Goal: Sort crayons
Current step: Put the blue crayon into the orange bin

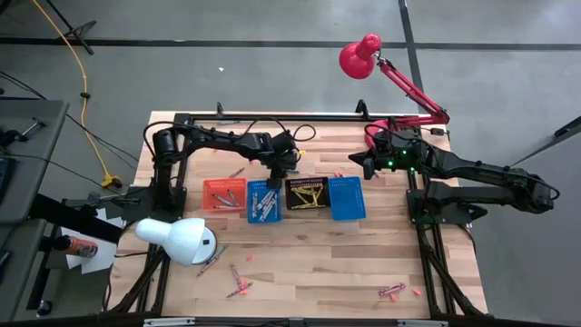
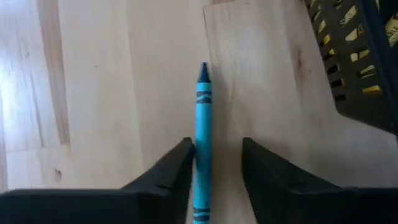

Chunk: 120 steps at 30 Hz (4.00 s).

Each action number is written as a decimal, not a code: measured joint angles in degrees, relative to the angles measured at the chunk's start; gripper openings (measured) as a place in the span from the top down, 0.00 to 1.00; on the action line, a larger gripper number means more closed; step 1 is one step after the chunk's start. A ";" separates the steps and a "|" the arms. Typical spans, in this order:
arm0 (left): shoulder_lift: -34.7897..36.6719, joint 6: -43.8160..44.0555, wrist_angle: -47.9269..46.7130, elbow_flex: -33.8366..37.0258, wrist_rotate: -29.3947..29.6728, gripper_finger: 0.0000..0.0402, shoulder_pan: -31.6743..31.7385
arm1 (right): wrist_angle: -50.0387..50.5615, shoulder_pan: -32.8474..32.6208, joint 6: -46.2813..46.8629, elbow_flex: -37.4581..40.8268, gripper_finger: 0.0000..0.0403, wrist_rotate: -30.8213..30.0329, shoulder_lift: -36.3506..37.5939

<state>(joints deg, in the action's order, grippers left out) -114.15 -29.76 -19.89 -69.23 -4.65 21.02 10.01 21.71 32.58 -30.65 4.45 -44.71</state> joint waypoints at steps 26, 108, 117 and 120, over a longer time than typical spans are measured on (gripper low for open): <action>2.27 1.00 -0.88 -2.91 1.70 1.00 1.82 | 0.01 0.00 0.04 0.00 1.00 0.00 -0.02; -4.68 -0.52 -14.99 -11.50 6.63 0.65 -1.07 | 0.04 0.02 -1.07 0.00 1.00 -1.81 -0.02; -4.72 -9.61 -14.47 -11.50 4.91 0.65 -0.79 | 0.03 0.02 -1.03 0.00 1.00 -1.79 -0.02; -5.10 -11.50 -13.62 -11.52 4.60 0.65 -0.52 | 0.02 0.02 -0.05 0.00 1.00 -1.76 -0.02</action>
<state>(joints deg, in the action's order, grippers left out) -119.25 -41.25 -33.51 -80.75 -0.05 20.49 10.03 21.74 32.53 -30.65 2.69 -44.73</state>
